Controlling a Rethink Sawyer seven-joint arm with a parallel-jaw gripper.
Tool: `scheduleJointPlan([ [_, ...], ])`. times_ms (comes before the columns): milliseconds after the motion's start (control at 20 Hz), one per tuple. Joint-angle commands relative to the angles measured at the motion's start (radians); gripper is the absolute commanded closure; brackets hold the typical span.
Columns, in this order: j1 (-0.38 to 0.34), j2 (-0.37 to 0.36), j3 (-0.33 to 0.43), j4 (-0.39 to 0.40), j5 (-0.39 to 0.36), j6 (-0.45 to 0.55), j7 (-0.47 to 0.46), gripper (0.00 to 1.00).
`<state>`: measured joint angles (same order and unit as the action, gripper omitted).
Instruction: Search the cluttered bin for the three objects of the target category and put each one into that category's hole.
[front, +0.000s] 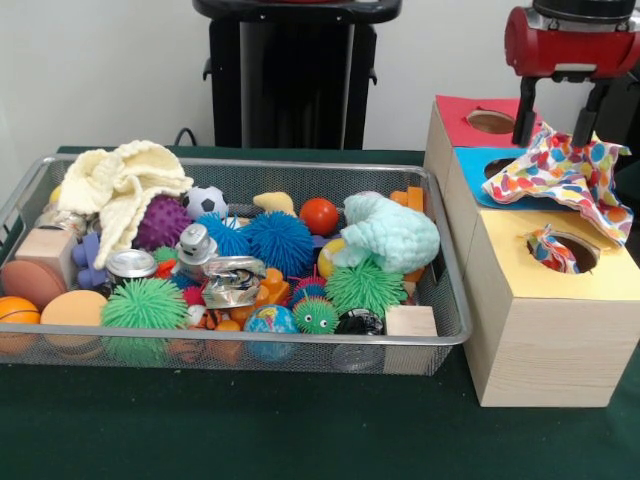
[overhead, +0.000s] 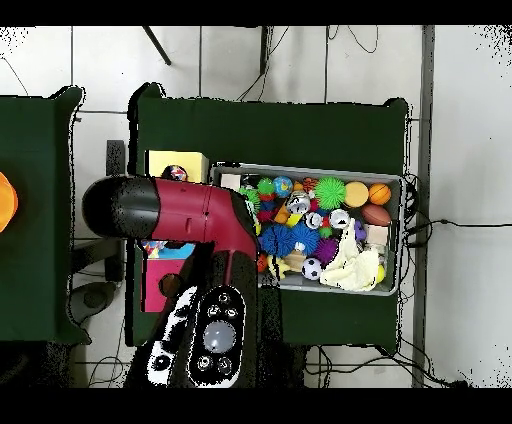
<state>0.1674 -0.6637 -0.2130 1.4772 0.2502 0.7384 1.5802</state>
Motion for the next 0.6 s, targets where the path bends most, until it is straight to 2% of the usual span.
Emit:
scheduleJointPlan([
  [50, -0.027, 0.047, 0.087, 0.108, -0.018, -0.008, 0.132, 0.0],
  [600, 0.002, 0.041, 0.083, 0.119, -0.012, -0.031, 0.169, 0.0],
])
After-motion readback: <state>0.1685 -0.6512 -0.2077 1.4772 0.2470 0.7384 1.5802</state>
